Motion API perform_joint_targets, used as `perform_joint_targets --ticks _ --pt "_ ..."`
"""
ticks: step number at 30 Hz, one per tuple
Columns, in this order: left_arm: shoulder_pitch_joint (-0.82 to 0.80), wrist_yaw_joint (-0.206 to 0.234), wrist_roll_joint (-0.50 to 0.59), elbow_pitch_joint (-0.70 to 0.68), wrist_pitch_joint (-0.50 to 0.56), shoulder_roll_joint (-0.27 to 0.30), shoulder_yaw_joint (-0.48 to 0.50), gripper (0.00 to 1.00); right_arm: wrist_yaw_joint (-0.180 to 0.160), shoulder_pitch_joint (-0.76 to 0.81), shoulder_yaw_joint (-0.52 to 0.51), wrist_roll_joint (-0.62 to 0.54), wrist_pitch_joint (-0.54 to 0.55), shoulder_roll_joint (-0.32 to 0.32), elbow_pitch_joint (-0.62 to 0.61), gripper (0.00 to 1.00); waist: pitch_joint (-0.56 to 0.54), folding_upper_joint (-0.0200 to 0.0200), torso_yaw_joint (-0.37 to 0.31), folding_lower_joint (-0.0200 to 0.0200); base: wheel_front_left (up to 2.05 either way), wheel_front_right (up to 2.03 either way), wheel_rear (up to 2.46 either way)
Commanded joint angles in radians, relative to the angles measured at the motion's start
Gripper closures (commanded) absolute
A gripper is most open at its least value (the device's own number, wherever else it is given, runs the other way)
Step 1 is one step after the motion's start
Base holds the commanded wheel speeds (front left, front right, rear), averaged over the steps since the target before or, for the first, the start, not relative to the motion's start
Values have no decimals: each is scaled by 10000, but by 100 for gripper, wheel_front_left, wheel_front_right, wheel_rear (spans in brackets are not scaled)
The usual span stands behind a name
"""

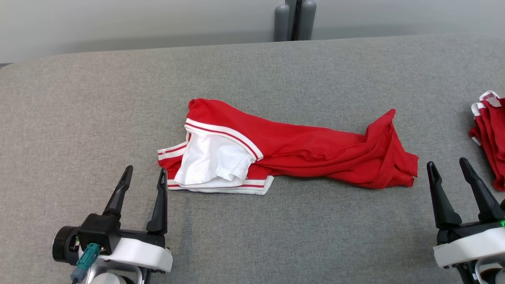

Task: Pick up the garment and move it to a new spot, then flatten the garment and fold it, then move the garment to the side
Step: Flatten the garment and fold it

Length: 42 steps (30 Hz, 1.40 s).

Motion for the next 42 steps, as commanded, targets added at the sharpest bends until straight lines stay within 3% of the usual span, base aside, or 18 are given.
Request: perform_joint_targets --ticks 1,10,20,27,29,42 --pt "17 40 -51 -38 8 29 9 0 2 157 -81 -49 33 -2 -55 0 -23 -1 0 0 0 0 0" --pt "8 98 -115 -114 64 64 -63 0 2 163 -108 -27 82 65 -219 0 -36 -1 -27 0 0 0 0" --pt "-1005 -624 -514 668 1683 264 -521 0 2 -65 99 23 17 160 -158 0 342 -1 -230 0 0 0 0" --pt "-1340 -860 -863 1352 2342 260 -624 0 2 -184 198 134 -134 239 54 0 536 -1 -410 0 0 0 0" --pt "-1390 -895 -892 1398 2350 270 -655 100 2 -217 190 166 -173 239 114 0 594 -1 -408 0 0 0 0" --pt "-1633 -828 -823 1351 2000 320 -693 100 4 -1371 640 817 -188 -283 1031 0 1035 -1 -202 0 0 0 0"
